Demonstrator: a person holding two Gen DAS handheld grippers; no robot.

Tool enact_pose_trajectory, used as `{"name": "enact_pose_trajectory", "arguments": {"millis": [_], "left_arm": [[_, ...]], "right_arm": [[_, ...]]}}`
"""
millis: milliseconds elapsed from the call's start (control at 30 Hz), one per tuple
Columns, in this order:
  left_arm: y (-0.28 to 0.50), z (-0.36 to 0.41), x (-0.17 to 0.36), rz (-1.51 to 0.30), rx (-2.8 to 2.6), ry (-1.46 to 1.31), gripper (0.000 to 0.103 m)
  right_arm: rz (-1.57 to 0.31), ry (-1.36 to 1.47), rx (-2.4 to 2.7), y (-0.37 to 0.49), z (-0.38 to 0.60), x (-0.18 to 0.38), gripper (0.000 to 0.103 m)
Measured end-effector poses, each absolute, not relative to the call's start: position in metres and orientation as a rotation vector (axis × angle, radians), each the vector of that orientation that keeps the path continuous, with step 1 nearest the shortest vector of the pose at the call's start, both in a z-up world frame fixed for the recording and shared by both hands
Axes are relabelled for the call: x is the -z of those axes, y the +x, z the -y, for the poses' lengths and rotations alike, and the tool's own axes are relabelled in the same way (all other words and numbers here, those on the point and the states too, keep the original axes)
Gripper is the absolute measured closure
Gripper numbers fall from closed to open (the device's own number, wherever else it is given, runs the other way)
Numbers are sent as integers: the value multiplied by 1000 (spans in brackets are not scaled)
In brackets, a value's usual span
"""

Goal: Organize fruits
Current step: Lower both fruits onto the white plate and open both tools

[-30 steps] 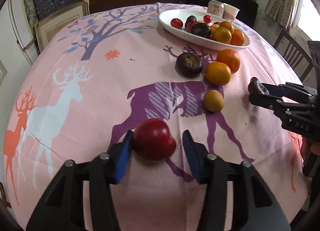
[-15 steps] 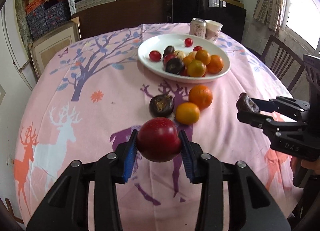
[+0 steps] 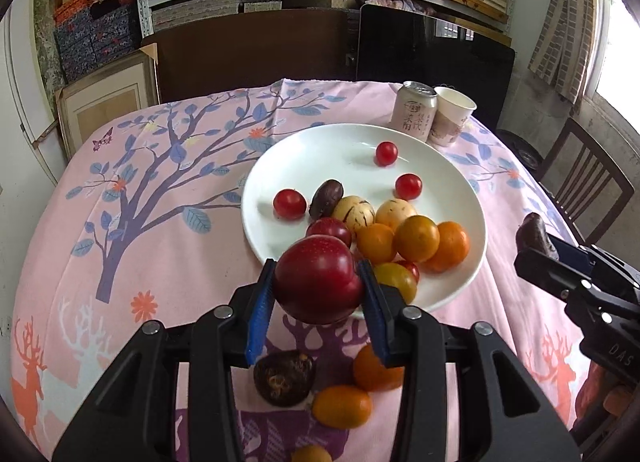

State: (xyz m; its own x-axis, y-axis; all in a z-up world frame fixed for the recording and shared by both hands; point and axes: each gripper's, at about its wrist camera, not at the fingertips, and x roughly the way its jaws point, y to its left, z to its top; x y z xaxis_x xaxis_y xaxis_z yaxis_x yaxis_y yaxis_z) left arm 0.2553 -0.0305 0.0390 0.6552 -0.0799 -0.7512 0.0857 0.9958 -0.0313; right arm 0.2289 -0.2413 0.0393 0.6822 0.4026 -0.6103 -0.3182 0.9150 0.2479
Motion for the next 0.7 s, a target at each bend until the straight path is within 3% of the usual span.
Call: {"name": "enact_pose_trajectory", "arguments": {"millis": [300, 333, 400, 700], "left_arm": [[301, 25, -12, -882, 55, -39, 62], [303, 23, -11, -884, 53, -52, 57], [302, 19, -14, -867, 34, -92, 21], [278, 15, -30, -835, 47, -84, 16]], "right_arm": [[-786, 227, -343, 302, 248, -11, 60], [-793, 240, -344, 304, 247, -9, 60], [-792, 284, -334, 310, 250, -6, 47], [-792, 288, -316, 293, 255, -7, 44]]}}
